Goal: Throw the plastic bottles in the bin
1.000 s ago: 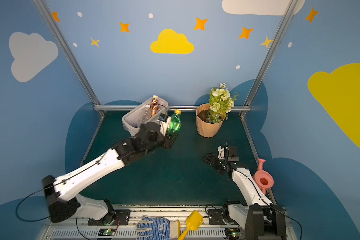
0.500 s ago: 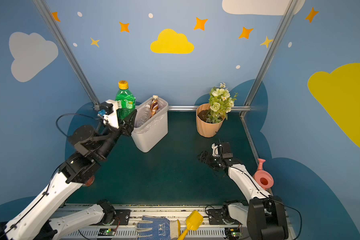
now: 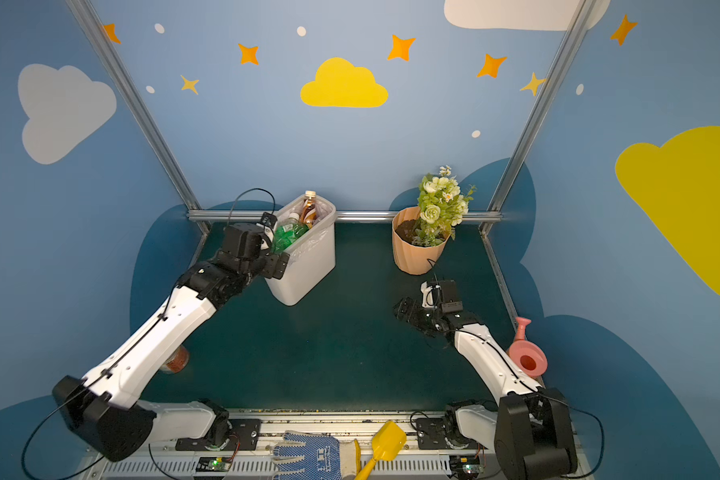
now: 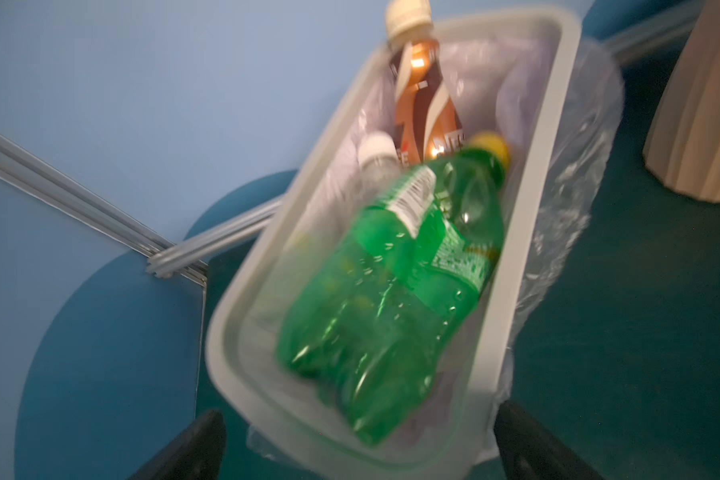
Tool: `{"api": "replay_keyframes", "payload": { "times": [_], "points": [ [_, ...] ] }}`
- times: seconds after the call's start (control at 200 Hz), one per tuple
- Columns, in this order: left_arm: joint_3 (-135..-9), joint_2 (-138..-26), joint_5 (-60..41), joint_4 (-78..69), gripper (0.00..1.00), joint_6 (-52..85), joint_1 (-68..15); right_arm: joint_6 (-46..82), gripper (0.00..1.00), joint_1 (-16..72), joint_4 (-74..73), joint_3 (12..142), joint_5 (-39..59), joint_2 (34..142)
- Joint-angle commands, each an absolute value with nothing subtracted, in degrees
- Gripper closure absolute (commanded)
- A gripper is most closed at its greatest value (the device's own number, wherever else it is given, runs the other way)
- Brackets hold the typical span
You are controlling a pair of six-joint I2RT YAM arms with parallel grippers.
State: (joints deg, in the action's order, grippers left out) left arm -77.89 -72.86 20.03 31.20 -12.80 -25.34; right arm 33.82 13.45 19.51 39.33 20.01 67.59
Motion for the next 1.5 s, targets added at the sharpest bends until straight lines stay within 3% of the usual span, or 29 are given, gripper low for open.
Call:
{"api": "replay_keyframes", "payload": {
  "times": [0.0, 0.225, 0.42, 0.601, 0.781, 0.916, 1.086, 1.236, 1.296, 1.376, 1.417, 1.492],
  "points": [
    [-80.8, -66.8, 20.2, 28.2, 0.00, -11.6, -25.2, 33.7, 0.04, 13.7, 20.0, 40.8, 19.6, 67.4],
    [-81.5, -61.3, 16.1, 29.1, 0.00, -7.6, -25.3, 33.3, 0.04, 14.0, 20.4, 41.0, 19.6, 68.1],
    [-72.7, -57.3, 21.7, 25.3, 0.00, -4.0, -25.0, 31.5, 0.03, 14.0, 20.2, 41.6, 18.3, 68.6],
    [-60.6, -53.0, 29.2, 20.9, 0.00, 2.7, -21.9, 23.7, 0.03, 13.6, 21.4, 45.0, 10.5, 68.2],
    [-49.4, -51.9, 30.3, 22.0, 0.00, 13.2, -12.6, 13.4, 0.03, 12.4, 18.6, 48.5, 0.0, 68.0],
    [-37.1, -50.6, 35.6, 14.5, 0.00, 23.8, -7.9, 3.7, 0.03, 12.1, 6.2, 45.3, -8.8, 66.3],
    [-22.6, -49.8, 39.1, -0.5, 0.00, 23.2, -7.5, -1.8, 0.03, 9.0, -14.7, 31.2, -12.6, 65.4],
    [-15.9, -55.3, 42.7, -12.9, 0.00, 23.4, -7.0, 2.6, 0.03, 3.5, -40.2, 17.5, -10.3, 72.3],
    [-16.8, -57.0, 41.2, -15.2, 0.00, 21.7, -6.4, 3.6, 0.03, 2.1, -38.1, 18.3, -7.5, 71.1],
    [-13.6, -60.9, 39.2, -30.1, 0.00, 16.8, -5.4, 3.2, 0.03, 0.4, -42.0, 19.4, -2.5, 74.3],
    [-12.7, -63.8, 37.8, -36.2, 0.00, 15.4, -4.5, 3.4, 0.03, -0.3, -41.8, 20.6, -0.2, 77.7],
    [-13.5, -69.8, 35.2, -43.7, 0.00, 11.9, -3.2, 2.2, 0.03, -0.7, -54.1, 19.6, 4.8, 87.8]
  ]
}}
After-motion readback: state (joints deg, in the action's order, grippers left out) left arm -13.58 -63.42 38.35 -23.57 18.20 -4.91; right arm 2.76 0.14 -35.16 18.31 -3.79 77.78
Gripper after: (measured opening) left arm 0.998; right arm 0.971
